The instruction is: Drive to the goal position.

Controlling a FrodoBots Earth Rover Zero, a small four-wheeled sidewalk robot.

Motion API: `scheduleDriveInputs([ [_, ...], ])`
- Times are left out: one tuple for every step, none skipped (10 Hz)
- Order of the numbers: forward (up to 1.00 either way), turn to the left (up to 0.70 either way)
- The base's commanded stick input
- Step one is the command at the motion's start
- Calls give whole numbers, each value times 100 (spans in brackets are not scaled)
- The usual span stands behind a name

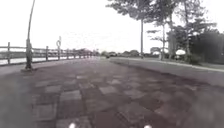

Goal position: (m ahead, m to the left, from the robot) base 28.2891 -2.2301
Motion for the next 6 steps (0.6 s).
scheduleDriveInputs([
  [99,0],
  [99,0],
  [99,0],
  [99,0],
  [99,0],
  [99,0],
])
